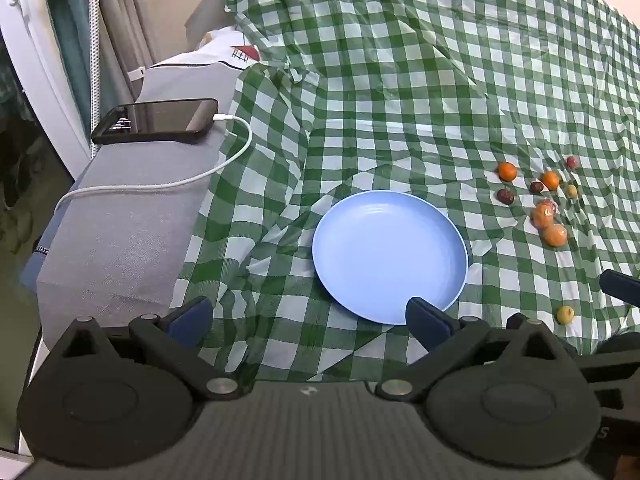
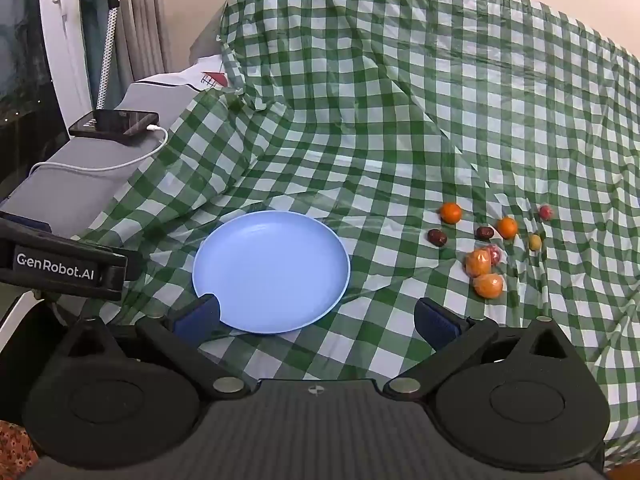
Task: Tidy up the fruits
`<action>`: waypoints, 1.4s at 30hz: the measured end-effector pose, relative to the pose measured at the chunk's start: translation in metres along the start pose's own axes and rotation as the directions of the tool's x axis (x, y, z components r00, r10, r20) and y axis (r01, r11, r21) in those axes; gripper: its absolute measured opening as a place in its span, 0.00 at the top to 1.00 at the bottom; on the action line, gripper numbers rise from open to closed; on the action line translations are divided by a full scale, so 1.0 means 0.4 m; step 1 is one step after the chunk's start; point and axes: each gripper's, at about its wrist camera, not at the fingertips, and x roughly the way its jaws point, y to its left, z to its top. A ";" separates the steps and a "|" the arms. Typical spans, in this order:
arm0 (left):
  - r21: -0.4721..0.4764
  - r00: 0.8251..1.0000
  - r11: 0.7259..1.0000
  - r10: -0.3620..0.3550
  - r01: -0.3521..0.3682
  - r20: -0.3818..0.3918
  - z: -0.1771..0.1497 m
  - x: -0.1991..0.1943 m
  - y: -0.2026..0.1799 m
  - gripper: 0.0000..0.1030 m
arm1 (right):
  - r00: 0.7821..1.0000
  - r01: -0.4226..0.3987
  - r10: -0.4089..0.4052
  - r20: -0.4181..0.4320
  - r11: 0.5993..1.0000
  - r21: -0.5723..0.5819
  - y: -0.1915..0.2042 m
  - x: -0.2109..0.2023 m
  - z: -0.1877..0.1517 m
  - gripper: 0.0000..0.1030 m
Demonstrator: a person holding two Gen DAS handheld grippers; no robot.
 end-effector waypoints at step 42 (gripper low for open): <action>0.029 1.000 1.000 -0.003 0.003 -0.015 -0.022 0.016 -0.013 0.00 | 1.000 -0.011 0.012 -0.010 1.000 0.029 -0.001 0.007 -0.003 0.01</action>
